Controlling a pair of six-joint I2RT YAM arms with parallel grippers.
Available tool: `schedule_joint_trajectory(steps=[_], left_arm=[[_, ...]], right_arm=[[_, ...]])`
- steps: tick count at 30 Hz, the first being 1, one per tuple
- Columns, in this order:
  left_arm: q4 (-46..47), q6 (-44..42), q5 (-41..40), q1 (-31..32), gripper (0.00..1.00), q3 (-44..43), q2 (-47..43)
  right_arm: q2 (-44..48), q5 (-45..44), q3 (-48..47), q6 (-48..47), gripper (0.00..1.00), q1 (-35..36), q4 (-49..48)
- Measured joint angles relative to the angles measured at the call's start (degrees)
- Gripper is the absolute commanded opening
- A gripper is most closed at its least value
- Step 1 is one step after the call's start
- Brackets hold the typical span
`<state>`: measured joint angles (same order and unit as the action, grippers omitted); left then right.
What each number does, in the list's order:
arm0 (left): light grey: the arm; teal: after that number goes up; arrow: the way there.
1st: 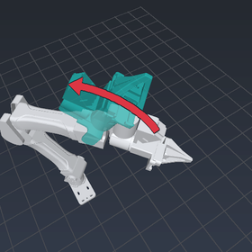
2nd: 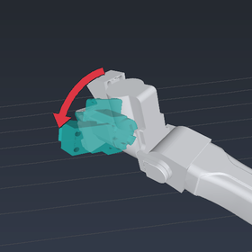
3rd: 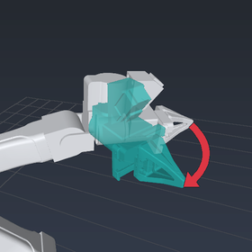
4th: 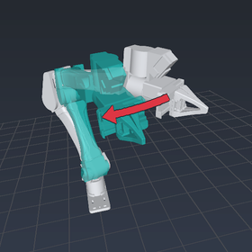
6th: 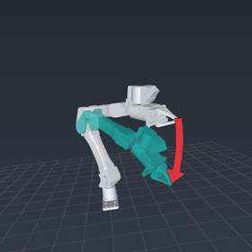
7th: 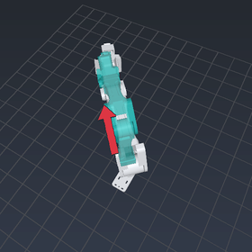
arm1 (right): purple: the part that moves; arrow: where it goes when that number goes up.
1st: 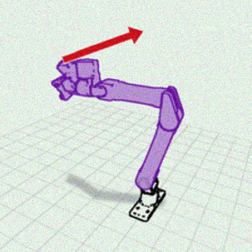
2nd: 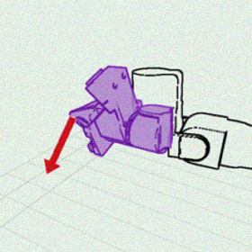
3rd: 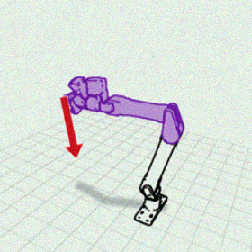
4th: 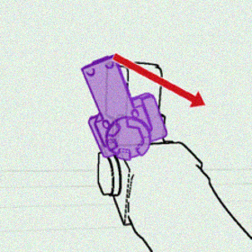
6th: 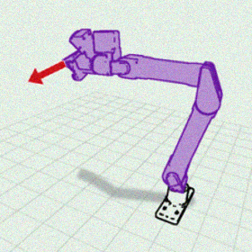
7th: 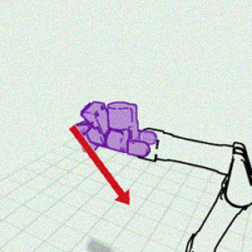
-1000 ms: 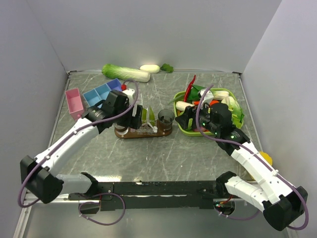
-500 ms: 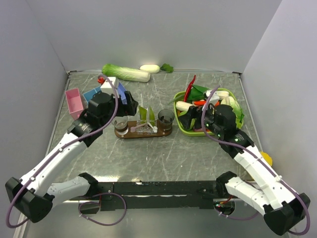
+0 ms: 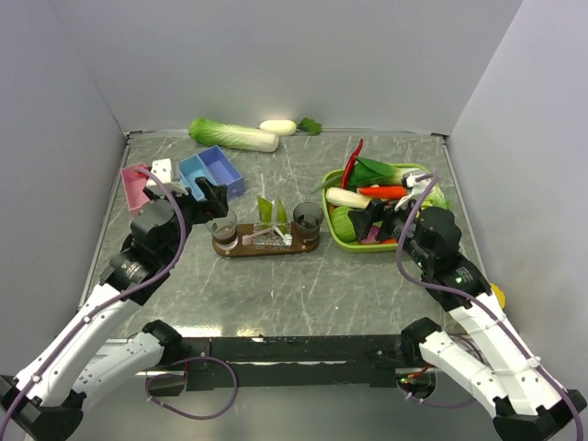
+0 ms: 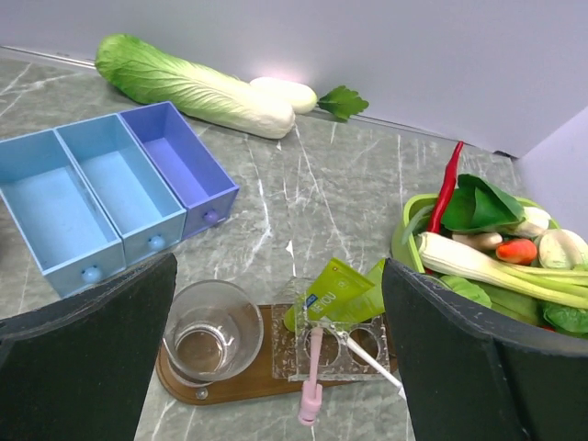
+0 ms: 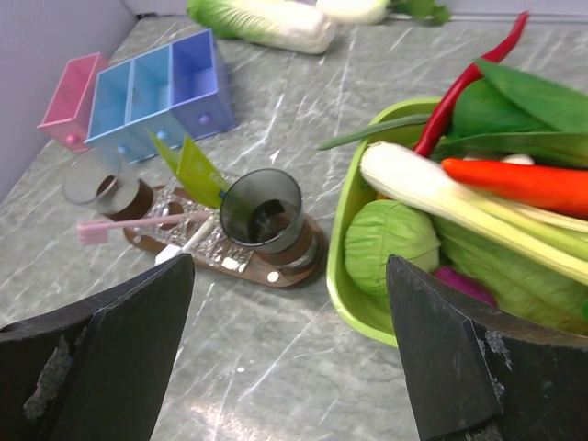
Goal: Prepare toiletry sets of a toothbrush and toothpaste on the tray
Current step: Reset both arms
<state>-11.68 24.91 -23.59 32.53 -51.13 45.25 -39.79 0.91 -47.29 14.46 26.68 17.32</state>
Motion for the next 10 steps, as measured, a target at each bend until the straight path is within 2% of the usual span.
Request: schedule_joint_trajectory(steps=[10], left_arm=[[1.77,-0.04,-1.79,0.00,0.97,4.37,-4.57]], right_arm=[[0.72,-1.95,0.07,-0.63,0.92,0.00,0.59]])
